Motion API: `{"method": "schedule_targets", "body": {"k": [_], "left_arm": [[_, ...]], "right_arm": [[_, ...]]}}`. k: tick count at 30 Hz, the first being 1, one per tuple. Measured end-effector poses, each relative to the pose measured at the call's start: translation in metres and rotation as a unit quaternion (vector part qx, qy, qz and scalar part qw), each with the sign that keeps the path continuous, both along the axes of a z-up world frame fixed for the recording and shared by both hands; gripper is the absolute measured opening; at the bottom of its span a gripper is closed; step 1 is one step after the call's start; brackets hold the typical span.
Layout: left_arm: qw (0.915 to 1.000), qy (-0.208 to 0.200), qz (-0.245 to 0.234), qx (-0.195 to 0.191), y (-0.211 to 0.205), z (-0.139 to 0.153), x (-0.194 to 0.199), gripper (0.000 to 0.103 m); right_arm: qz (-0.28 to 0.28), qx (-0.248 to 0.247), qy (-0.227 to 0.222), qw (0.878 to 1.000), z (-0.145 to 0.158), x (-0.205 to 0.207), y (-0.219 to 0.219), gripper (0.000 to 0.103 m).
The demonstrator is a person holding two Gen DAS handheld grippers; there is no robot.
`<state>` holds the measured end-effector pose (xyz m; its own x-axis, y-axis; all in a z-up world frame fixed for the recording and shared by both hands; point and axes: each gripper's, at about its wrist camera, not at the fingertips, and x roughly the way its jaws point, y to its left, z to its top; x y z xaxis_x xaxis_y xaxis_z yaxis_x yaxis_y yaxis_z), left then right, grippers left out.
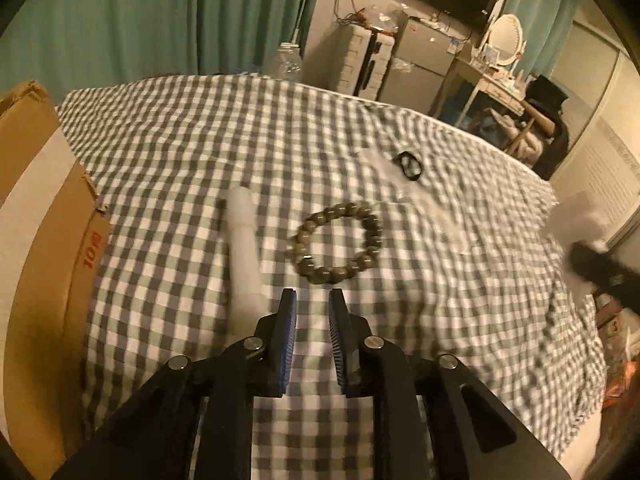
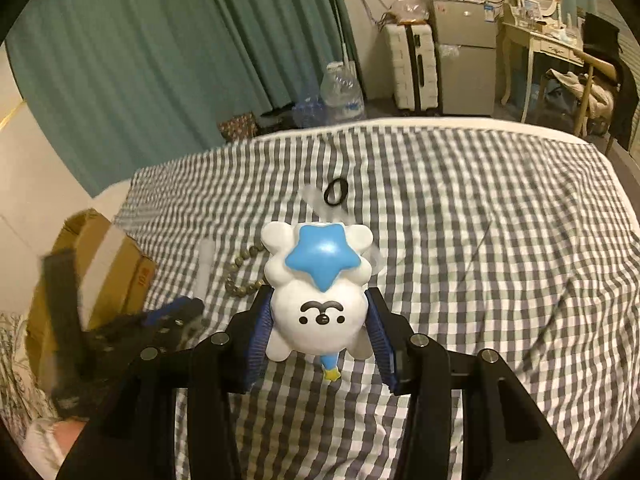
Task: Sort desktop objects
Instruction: 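Carry the foam stick and plush toy into the cardboard box and release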
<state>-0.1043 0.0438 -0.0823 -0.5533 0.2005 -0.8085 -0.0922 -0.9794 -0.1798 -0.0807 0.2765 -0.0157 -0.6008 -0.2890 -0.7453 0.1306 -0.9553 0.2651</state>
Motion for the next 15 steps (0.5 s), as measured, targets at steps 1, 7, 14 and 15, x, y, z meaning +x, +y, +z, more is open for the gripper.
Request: {"method": "schedule_targets", "body": {"k": [1, 7, 14, 15], "left_arm": [[1.0000, -0.002, 0.006, 0.001, -0.003, -0.003, -0.003, 0.031], [0.9988, -0.016, 0.047, 0.000, -0.032, -0.032, -0.023, 0.055], [0.9997, -0.020, 0.008, 0.012, -0.024, -0.043, -0.039, 0.015], [0.9997, -0.021, 0.008, 0.009, -0.023, -0.040, -0.039, 0.015]], "right_arm": [[-0.003, -0.001, -0.001, 1.000, 0.001, -0.001, 0.002, 0.045], [-0.001, -0.008, -0.026, 1.000, -0.020, -0.019, 0.001, 0.045], [0.010, -0.002, -0.054, 0.998, -0.055, -0.036, -0.002, 0.045], [0.009, -0.003, -0.056, 0.998, -0.060, -0.039, -0.001, 0.045]]}}
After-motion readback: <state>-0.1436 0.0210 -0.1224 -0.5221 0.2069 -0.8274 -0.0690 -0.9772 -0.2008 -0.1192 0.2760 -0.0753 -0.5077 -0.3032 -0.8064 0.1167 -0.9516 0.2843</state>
